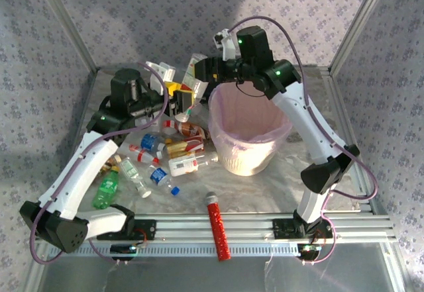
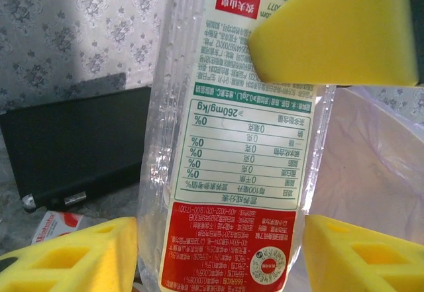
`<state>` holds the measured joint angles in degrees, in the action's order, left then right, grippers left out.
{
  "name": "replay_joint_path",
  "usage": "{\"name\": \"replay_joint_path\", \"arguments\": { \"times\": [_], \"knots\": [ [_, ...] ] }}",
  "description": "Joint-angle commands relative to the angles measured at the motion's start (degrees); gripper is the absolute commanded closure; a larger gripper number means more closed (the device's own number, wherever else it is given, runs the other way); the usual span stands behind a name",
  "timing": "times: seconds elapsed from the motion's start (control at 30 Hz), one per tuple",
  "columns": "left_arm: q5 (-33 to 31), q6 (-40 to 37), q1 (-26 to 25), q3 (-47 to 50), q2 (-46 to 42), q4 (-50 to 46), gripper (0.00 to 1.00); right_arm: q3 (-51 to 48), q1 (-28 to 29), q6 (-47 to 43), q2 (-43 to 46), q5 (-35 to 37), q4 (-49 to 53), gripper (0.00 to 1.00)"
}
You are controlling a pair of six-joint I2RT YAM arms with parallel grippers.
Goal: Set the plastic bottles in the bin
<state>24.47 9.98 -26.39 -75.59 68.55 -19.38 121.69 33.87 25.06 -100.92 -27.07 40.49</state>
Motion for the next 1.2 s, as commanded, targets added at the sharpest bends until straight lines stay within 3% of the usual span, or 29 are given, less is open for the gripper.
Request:
{"name": "replay_joint_path", "arguments": {
  "times": [0.0, 0.2, 0.23, 0.5, 0.7, 0.83, 1.17],
  "knots": [
    [0.53, 0.65, -0.28, 0.43, -1.36, 2.75, 0.34, 2.22, -0.51, -0.54, 0.16, -1.27, -0.63, 0.41],
    [-1.49, 1.25, -0.31, 0.8, -3.49, 2.18, 0.02, 6.78, -1.28, -2.14, -0.07, 0.22, -0.43, 0.41],
    [-2.04, 1.42, -0.28, 0.8, -4.17, 1.2, 0.0, 8.35, -1.79, -2.29, -0.11, 0.67, -0.22, 0.41],
    [-12.74, 4.15, 1.1, 4.58, -10.48, -11.81, 0.0, 16.48, -10.0, -3.32, 3.01, 0.79, 5.0, 0.41],
    [-15.49, 10.4, 9.38, 11.04, -9.23, -15.19, 0.0, 9.94, -17.57, -4.64, 11.82, -0.18, 6.71, 0.45],
    [-20.15, 10.22, 12.7, 14.98, -5.72, -13.55, 0.0, 6.32, -20.96, -7.51, 16.06, -0.36, 11.98, 0.45],
    [-21.93, 6.51, 14.02, 16.0, 9.05, -8.63, 0.04, -13.15, -19.8, -15.9, 26.21, 8.51, 17.16, 0.49]
  ]
}}
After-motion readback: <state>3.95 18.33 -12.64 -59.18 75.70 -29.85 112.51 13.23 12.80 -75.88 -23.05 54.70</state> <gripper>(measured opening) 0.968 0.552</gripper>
